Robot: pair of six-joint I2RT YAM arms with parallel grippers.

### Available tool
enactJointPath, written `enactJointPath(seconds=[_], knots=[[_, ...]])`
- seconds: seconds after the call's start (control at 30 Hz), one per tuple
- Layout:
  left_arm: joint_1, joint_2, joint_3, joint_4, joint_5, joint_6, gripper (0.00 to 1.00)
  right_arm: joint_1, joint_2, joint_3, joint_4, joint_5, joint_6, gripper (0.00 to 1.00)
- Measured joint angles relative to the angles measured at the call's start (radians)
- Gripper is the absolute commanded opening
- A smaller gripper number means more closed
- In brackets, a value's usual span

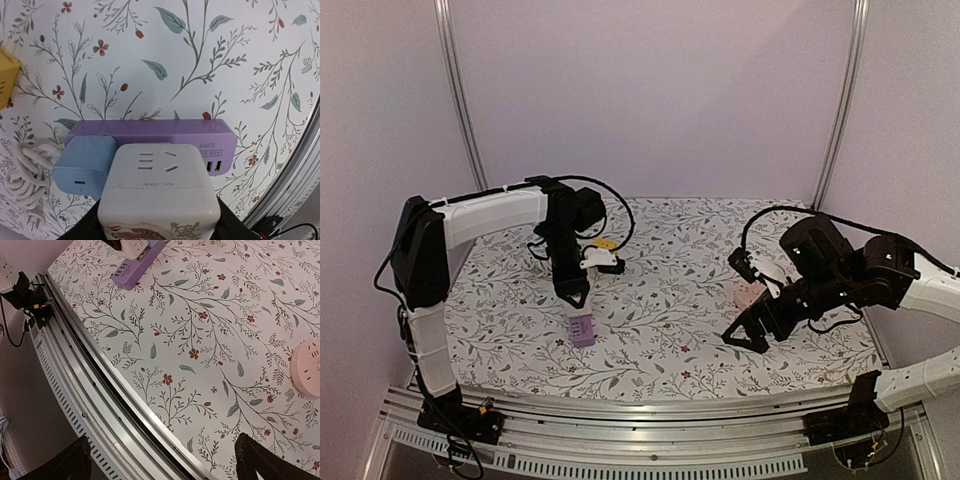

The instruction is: Insert the plug

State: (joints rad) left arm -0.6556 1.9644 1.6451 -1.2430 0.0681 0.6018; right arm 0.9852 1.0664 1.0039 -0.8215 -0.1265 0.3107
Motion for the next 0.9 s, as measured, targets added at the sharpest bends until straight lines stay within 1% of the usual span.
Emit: enactJointPath(seconds=[0.47,0.9], knots=[[0.003,0.0,-0.016,0.016,-0.02,0.002,0.0,0.0,0.061,0.018,0.02,0.0,0.02,0.99],[0.004,0.001,-0.018,0.04,0.002,0.019,0.0,0.003,0.063,0.024,0.025,-0.001,0.026,0.99]])
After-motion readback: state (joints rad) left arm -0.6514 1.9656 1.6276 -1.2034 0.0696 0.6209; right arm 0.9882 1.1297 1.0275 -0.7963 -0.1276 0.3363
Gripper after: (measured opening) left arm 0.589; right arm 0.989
